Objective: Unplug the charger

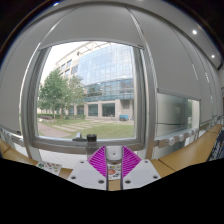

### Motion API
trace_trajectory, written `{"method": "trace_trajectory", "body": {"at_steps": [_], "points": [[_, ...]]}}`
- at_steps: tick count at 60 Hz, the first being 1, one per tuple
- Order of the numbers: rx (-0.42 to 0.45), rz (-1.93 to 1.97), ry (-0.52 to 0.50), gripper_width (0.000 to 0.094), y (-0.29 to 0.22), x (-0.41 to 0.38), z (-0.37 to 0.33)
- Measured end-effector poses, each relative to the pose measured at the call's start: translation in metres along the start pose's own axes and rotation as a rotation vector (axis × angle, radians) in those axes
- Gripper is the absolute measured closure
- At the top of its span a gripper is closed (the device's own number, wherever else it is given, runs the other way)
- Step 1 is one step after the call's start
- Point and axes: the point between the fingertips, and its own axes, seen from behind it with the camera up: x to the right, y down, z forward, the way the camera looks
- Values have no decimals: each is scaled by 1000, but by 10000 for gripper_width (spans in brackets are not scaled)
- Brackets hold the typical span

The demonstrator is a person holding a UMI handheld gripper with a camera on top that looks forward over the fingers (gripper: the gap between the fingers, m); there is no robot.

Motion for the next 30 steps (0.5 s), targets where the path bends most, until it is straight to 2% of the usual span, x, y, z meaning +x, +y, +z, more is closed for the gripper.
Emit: {"method": "trace_trajectory", "body": {"at_steps": [4,10,13,17,23,30], "points": [[-117,20,18,787,66,20,25],[-274,59,-4,788,166,37,26],[-331,61,-23,787,195,44,42],[-376,63,-49,787,234,43,43],[-398,50,-93,786,262,45,51],[-406,60,-136,740,283,39,51]]}}
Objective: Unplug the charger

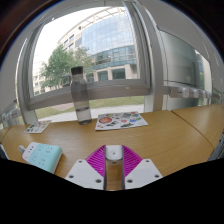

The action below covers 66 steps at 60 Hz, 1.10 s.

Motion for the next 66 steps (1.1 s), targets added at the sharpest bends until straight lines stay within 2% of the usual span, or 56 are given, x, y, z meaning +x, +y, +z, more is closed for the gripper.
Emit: {"method": "trace_trajectory", "body": {"at_steps": [11,19,26,34,42,47,66], "points": [[10,-4,-26,679,8,-2,3],[-13,12,-2,443,12,0,0],[12,20,10,374,-6,-5,-15],[105,19,-1,240,-53,-24,-58],[179,16,7,173,-86,-43,-113],[181,16,10,170,-84,-59,-144],[25,-57,32,163,1,-113,-207]]}}
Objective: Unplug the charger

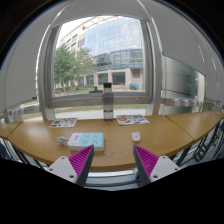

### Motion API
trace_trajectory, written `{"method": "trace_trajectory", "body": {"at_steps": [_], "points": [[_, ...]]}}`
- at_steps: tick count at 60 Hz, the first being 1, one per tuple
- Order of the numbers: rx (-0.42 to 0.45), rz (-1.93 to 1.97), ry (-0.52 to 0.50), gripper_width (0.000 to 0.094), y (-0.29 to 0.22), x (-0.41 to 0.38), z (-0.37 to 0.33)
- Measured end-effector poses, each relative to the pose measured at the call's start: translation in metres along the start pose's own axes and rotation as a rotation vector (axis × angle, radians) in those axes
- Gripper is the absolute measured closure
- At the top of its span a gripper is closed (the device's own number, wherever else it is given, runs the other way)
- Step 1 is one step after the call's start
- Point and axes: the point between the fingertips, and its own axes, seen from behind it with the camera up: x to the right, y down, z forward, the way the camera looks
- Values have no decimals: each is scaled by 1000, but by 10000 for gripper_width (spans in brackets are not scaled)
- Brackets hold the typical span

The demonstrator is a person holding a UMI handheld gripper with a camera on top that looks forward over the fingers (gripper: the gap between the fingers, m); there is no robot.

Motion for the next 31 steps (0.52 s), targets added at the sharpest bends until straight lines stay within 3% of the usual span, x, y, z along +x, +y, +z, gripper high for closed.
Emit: {"method": "trace_trajectory", "body": {"at_steps": [14,31], "points": [[-56,-4,-38,151,28,-27,-24],[-47,-21,-39,147,31,-32,-31]]}}
